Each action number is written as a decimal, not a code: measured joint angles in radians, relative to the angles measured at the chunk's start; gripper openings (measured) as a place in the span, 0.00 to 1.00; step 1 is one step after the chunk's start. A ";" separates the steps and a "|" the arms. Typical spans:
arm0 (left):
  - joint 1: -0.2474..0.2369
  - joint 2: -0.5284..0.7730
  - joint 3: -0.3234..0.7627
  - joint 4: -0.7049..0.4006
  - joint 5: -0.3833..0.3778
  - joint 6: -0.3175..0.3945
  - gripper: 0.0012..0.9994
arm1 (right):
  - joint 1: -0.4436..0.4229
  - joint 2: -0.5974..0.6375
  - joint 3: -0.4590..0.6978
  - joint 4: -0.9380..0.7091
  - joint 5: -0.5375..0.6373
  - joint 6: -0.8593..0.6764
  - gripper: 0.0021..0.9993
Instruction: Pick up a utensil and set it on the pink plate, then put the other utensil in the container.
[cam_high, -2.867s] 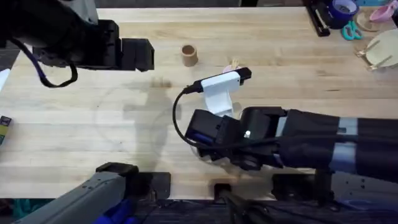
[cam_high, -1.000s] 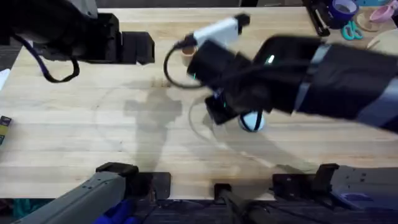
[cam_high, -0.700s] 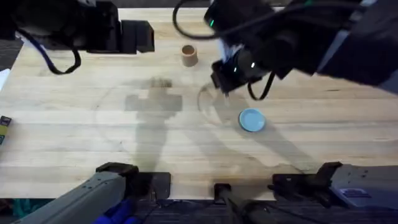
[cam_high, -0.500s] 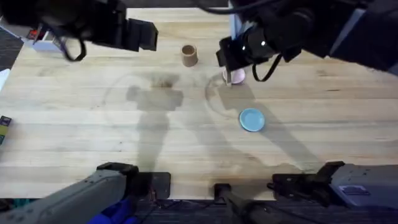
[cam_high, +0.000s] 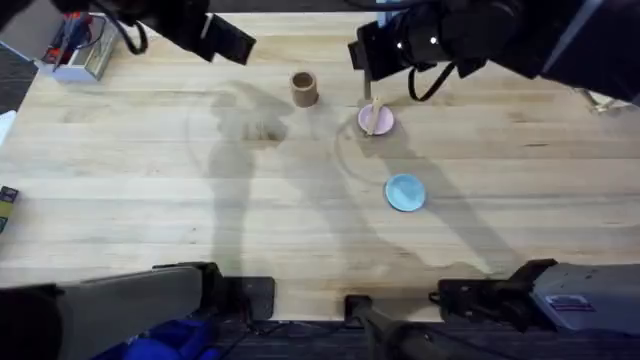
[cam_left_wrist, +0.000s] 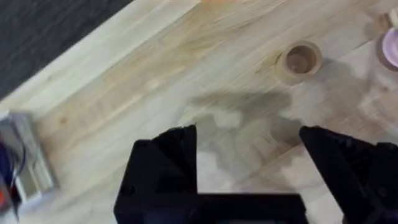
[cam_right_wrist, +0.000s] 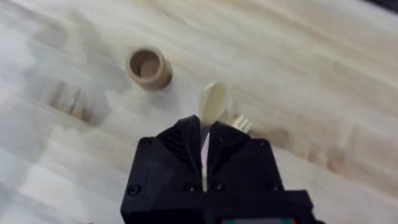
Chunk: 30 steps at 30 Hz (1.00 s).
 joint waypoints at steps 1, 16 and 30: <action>0.025 0.008 0.000 0.007 0.050 0.041 0.99 | -0.003 0.000 0.000 0.017 0.000 -0.008 0.03; 0.178 0.262 0.000 0.062 0.530 0.531 0.99 | -0.053 0.079 0.000 0.405 0.003 -0.127 0.03; 0.178 0.392 0.000 0.063 0.675 0.823 0.99 | -0.190 0.246 0.000 0.685 -0.355 -0.301 0.03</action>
